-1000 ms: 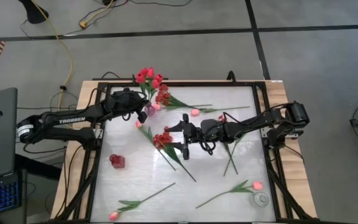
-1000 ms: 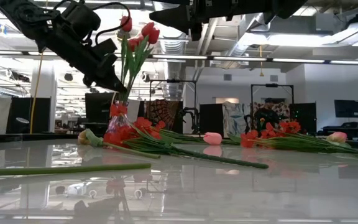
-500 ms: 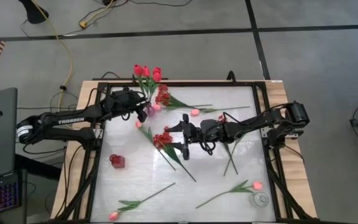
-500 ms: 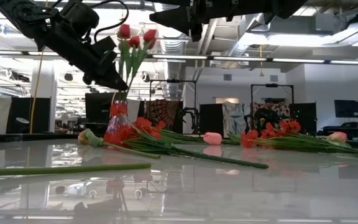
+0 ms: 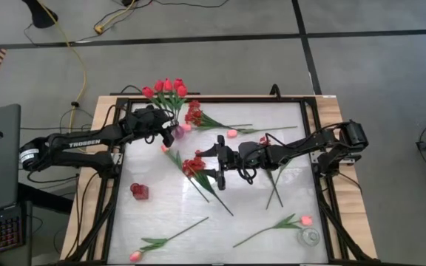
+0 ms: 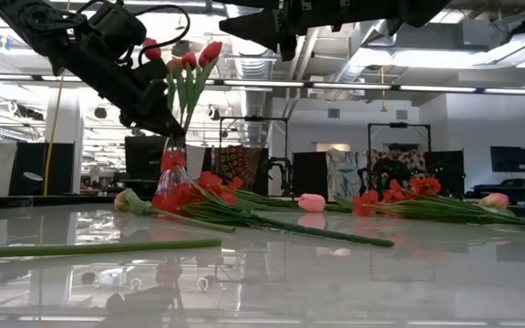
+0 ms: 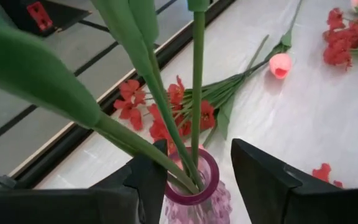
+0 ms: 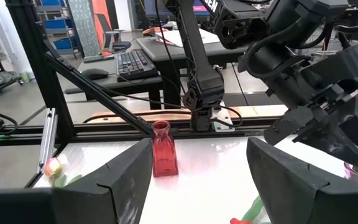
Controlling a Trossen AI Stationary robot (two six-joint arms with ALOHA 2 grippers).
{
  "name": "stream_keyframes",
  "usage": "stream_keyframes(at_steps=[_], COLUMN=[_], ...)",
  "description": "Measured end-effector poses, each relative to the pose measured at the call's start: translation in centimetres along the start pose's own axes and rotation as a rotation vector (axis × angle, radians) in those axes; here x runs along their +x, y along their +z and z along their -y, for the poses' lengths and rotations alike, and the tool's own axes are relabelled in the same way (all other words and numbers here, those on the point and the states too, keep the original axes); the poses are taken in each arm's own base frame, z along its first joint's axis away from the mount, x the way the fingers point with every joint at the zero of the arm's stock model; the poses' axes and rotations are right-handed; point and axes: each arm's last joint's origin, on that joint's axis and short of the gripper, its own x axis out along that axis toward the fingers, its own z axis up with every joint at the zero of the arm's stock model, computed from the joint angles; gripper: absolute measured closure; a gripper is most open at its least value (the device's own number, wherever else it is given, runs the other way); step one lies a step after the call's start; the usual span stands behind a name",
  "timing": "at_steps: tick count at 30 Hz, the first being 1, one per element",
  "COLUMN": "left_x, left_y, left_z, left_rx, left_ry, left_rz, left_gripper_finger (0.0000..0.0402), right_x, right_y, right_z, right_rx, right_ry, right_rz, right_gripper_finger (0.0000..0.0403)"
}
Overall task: Sort flowers into vase by color
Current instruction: Put the red tulip into the purple vase
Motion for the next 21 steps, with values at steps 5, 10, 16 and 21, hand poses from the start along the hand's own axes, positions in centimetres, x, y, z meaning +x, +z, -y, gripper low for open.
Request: stream_keyframes(at_steps=[5,10,16,21], left_x=[0.0,-0.01,-0.07,-0.08], left_y=[0.11,0.1,0.05,-0.37], left_z=[0.13,0.24,0.67,0.7], left_rx=[0.019,0.07,0.177,0.227], left_ry=[-0.043,-0.073,-0.098,-0.106], left_rz=[0.012,0.013,0.015,-0.026], left_gripper_finger=[0.0235,0.0234,0.0234,0.0234], right_x=[0.0,0.0,0.03,0.03], right_y=[0.0,0.0,0.01,0.02], right_z=[0.0,0.0,0.25,0.28], right_rx=[0.0,0.0,0.003,0.003], right_ry=[0.0,0.0,-0.006,-0.007], right_rz=[0.0,0.0,0.0,0.001], right_gripper_finger=[0.0117,0.0117,0.0117,0.0117])
